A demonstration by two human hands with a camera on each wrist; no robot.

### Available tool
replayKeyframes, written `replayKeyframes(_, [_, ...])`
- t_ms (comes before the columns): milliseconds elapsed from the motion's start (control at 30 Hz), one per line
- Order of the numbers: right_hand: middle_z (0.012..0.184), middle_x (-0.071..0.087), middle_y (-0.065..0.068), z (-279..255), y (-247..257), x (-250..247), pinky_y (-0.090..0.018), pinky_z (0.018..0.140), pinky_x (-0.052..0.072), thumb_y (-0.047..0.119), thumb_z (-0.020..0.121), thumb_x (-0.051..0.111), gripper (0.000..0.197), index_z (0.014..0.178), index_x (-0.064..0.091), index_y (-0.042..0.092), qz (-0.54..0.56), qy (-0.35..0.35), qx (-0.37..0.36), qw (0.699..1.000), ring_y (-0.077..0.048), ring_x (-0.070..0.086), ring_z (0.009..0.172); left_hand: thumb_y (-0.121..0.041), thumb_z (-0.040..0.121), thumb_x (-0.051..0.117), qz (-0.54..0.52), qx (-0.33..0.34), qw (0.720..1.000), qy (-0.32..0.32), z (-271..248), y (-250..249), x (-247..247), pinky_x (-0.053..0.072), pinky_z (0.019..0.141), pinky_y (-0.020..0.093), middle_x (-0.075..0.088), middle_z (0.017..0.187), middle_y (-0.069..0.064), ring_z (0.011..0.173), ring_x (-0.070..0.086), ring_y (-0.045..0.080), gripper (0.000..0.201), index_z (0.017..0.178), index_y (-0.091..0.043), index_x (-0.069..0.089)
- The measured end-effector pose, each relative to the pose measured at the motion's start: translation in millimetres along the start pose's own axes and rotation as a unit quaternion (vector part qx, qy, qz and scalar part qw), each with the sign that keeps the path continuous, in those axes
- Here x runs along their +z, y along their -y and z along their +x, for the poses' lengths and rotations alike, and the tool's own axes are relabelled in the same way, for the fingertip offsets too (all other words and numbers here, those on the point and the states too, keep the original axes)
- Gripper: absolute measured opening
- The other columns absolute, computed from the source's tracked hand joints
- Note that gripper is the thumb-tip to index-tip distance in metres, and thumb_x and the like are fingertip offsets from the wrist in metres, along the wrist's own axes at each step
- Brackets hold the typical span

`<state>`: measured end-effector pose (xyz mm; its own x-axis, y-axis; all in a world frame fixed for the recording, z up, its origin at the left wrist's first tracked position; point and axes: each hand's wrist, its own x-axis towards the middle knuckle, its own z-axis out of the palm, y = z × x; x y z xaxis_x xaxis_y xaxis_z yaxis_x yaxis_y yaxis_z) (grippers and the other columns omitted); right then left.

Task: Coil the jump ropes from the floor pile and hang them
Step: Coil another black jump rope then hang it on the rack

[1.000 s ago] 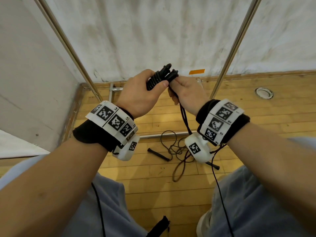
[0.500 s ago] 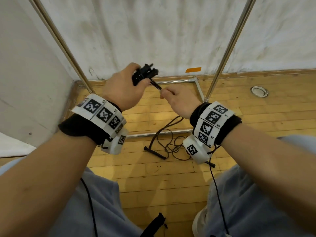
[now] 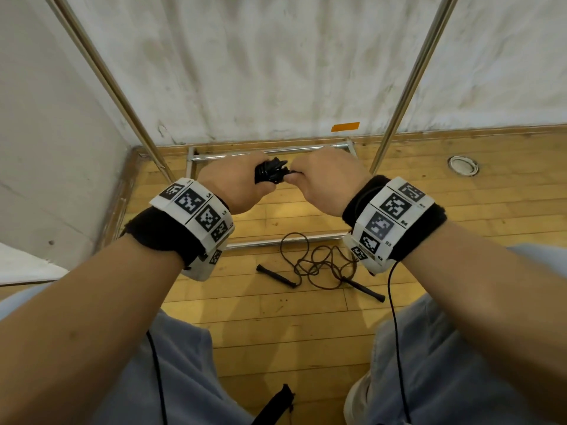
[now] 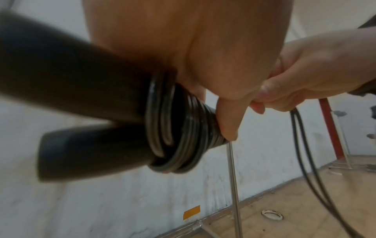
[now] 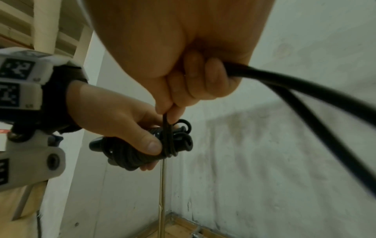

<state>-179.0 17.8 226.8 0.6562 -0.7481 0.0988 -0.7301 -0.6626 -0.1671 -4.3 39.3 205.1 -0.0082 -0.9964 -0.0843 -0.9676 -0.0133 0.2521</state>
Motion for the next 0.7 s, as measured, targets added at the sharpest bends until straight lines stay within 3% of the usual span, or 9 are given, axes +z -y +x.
replayKeyframes(67, [0.063,0.042,0.008,-1,-3,-1,-0.025,0.048,0.023,0.036,0.098,0.041,0.029,0.093,0.062,0.017,0.009,-0.023,-0.008,1.000,-0.016,0.045,0.065,-0.044,0.089,0.056,-0.015,0.010,1.000,0.019,-2,-4,-1,0.044,0.062,0.032,0.058,0.083,-0.011,0.075,0.056,0.014,0.014,0.098,-0.034,0.054])
replayKeyframes(167, [0.061,0.040,0.013,-2,-5,0,-0.021,0.049,0.023,0.037,0.097,0.043,0.030,0.090,0.064,0.018,0.030,-0.043,-0.017,0.998,-0.012,0.042,0.062,-0.044,0.088,0.056,-0.011,0.026,0.999,0.031,-6,-11,-3,0.050,0.067,0.036,0.061,0.086,-0.010,0.078,0.059,0.015,0.015,0.100,-0.034,0.058])
replayKeyframes(333, [0.061,0.044,0.015,-2,-4,4,-0.027,0.058,0.028,0.039,0.095,0.046,0.027,0.080,0.061,0.022,0.075,-0.049,-0.002,0.996,-0.010,0.043,0.062,-0.046,0.087,0.057,0.012,0.060,0.998,0.029,-13,-16,-7,0.043,0.060,0.029,0.062,0.089,-0.015,0.083,0.059,0.013,0.021,0.108,-0.041,0.057])
replayKeyframes(400, [0.063,0.049,0.013,-2,-3,3,-0.027,0.063,0.029,0.040,0.092,0.051,0.023,0.078,0.061,0.025,0.122,-0.064,0.024,0.990,-0.006,0.043,0.061,-0.058,0.082,0.057,0.014,0.072,0.997,0.024,-14,-16,-12,0.039,0.059,0.027,0.059,0.085,-0.020,0.081,0.057,0.010,0.031,0.111,-0.047,0.056])
replayKeyframes(500, [0.063,0.052,0.012,0,-5,0,-0.018,0.054,0.029,0.040,0.085,0.061,0.022,0.079,0.067,0.020,0.216,-0.099,0.061,0.970,-0.004,0.046,0.058,-0.073,0.074,0.054,-0.003,0.071,0.997,-0.015,-16,-18,-13,0.037,0.055,0.024,0.055,0.073,-0.025,0.073,0.052,0.003,0.042,0.109,-0.052,0.058])
replayKeyframes(633, [0.063,0.055,0.010,8,-12,-1,-0.006,0.046,0.034,0.033,0.078,0.073,0.019,0.069,0.063,0.019,0.356,-0.104,0.118,0.921,0.004,0.049,0.051,-0.066,0.077,0.054,-0.038,0.081,0.995,-0.038,-18,-21,-9,0.045,0.058,0.024,0.060,0.071,-0.022,0.072,0.057,0.007,0.036,0.106,-0.047,0.061])
replayKeyframes(700, [0.065,0.057,0.011,13,-19,-1,-0.009,0.051,0.037,0.029,0.079,0.074,0.018,0.068,0.060,0.025,0.430,-0.095,0.128,0.889,0.005,0.050,0.050,-0.064,0.075,0.054,-0.064,0.088,0.993,-0.045,-19,-22,-9,0.043,0.055,0.024,0.058,0.066,-0.021,0.066,0.056,0.005,0.030,0.098,-0.046,0.061])
